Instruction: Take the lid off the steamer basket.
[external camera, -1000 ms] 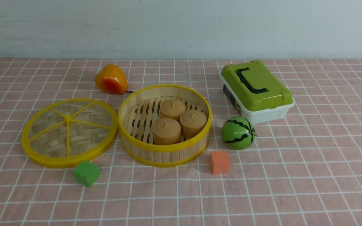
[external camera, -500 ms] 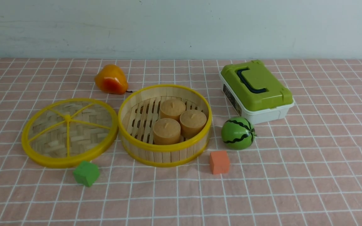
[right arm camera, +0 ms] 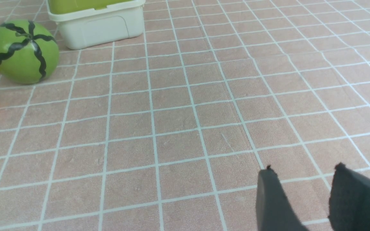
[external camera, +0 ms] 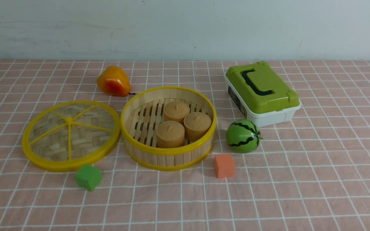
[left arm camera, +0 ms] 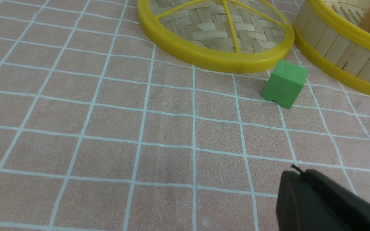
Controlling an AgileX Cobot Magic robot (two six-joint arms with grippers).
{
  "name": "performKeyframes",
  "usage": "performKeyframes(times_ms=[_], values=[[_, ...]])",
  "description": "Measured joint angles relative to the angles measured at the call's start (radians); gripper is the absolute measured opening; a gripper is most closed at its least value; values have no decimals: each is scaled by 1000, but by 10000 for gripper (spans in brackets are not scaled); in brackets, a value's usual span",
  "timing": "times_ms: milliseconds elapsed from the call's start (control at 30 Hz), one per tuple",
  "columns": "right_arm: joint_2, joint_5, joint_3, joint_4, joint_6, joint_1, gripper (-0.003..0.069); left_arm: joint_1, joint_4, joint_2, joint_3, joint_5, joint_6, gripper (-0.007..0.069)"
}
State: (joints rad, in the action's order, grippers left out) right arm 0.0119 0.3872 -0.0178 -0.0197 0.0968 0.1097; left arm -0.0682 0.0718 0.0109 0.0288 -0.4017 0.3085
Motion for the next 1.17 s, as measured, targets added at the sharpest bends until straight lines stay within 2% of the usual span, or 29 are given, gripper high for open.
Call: performKeyframes(times_ms=[1167], values=[[0, 0, 0, 0, 0, 0, 242, 0, 0, 0, 0, 0, 1, 19]])
